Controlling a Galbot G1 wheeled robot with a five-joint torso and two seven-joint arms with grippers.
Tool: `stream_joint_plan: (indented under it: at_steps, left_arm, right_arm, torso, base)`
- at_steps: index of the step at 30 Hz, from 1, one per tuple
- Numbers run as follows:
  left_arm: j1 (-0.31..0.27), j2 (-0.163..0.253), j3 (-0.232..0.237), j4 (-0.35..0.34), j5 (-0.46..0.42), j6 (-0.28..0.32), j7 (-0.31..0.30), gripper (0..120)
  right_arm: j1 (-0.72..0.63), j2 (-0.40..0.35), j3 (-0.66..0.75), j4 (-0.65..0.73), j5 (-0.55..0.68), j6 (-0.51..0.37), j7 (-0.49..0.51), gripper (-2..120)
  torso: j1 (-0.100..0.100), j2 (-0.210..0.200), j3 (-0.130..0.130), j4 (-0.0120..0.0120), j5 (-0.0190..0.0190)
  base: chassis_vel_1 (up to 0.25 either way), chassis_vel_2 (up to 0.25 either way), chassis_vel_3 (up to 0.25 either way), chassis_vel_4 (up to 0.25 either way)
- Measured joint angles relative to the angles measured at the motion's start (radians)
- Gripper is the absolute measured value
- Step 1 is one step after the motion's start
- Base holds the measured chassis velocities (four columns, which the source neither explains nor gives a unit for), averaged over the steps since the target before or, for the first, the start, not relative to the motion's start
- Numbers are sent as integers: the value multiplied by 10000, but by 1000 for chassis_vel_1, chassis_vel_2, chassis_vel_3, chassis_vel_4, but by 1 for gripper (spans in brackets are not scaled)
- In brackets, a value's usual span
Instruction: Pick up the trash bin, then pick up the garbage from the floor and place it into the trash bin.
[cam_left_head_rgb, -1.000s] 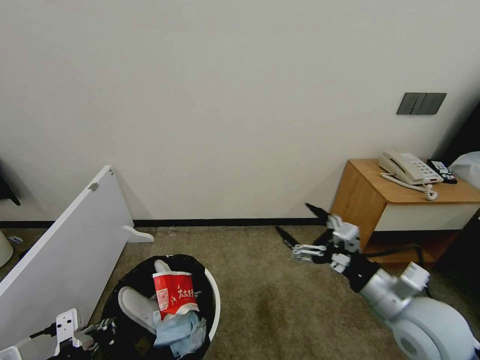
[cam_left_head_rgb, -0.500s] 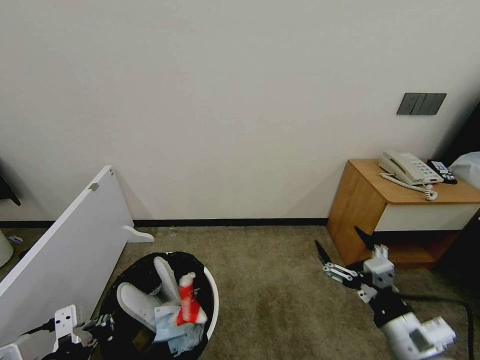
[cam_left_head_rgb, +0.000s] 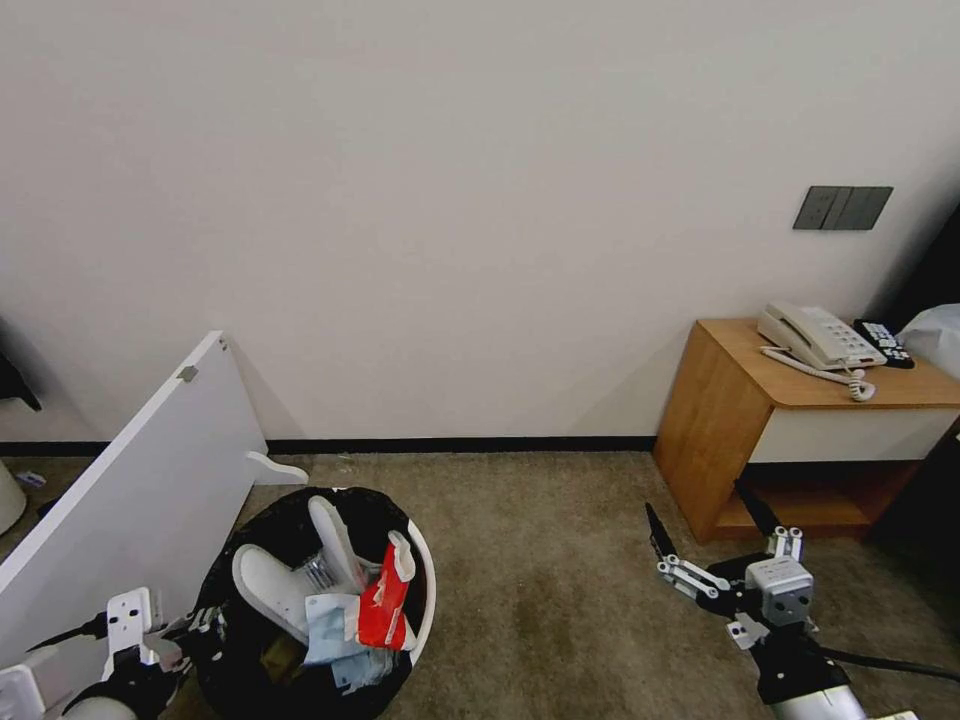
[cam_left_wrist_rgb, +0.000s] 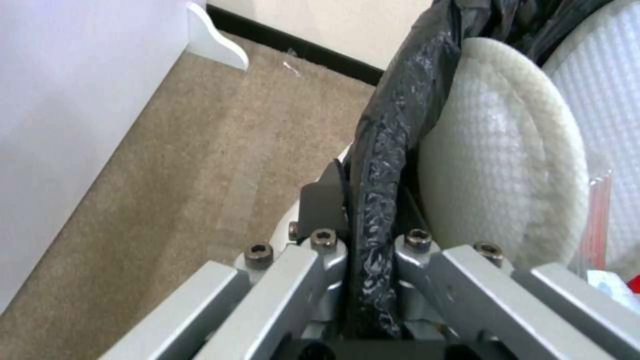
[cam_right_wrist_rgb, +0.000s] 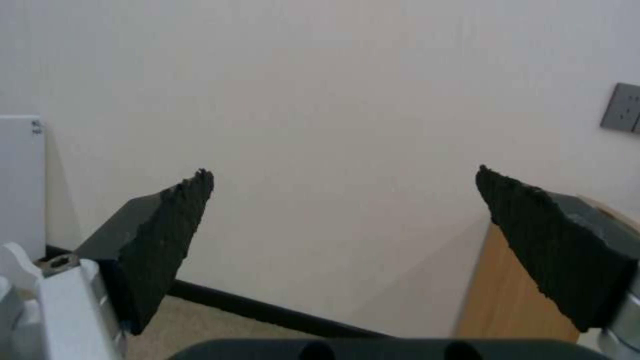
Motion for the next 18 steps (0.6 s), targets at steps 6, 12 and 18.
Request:
stream_joint_plan:
  at_steps: [6, 12, 18]
  left_arm:
    - [-101, 238, -73, 0, -228, 0, -20, 2]
    - [-232, 449, -103, 0, -476, 0, -55, 2]
    - [-417, 636, -116, 0, -697, 16, -110, 2]
  right_arm:
    - [45, 162, -109, -94, -93, 183, -95, 100]
    - [116, 395, -428, -344, -484, 455, -72, 100]
    - [242, 542, -519, -549, -716, 680, -56, 100]
  torso:
    - [1, 0, 0, -2, 0]
    - [1, 0, 0, -1, 0]
    - [1, 0, 0, -1, 0]
  base:
    - [0, 0, 0, 0]
    - [0, 0, 0, 0]
    - [0, 0, 0, 0]
